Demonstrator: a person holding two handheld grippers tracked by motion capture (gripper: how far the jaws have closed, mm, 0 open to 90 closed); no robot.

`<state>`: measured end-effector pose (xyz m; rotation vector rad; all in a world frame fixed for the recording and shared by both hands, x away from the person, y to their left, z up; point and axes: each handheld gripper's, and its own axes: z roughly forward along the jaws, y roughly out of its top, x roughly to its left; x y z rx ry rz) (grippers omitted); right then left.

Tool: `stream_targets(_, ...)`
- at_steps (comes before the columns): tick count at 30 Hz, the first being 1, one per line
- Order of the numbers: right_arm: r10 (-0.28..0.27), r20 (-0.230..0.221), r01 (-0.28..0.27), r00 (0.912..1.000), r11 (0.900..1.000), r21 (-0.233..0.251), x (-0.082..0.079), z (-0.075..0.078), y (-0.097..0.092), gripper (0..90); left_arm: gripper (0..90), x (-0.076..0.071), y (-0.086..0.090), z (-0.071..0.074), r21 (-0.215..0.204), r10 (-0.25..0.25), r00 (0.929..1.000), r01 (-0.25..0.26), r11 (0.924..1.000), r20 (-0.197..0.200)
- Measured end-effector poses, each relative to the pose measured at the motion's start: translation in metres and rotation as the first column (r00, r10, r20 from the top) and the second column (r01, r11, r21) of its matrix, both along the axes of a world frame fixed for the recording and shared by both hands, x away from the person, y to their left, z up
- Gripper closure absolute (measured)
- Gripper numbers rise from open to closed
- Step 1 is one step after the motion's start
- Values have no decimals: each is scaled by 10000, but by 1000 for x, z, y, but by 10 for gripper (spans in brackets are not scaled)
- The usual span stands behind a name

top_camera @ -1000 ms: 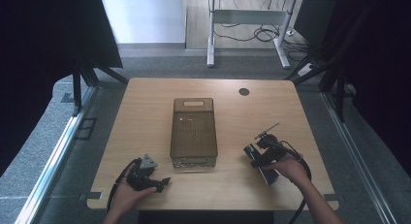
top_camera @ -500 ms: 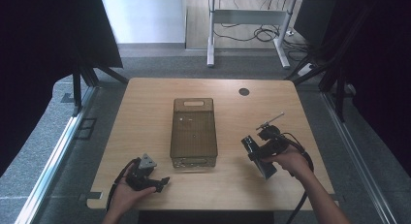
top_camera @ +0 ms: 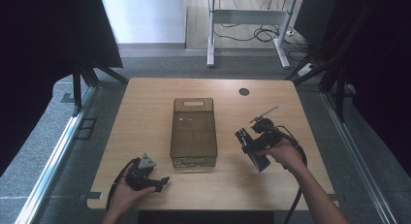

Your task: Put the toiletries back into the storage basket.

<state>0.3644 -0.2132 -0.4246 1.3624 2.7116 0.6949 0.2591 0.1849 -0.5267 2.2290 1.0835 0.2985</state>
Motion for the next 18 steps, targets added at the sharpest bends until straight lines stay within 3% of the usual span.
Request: stream_targets(18, 92, 35, -94, 10000, 9992, 394, 15, 20, 34, 466, 228, 0, 1, 1, -43, -2, 10000, 2, 10000, 56)
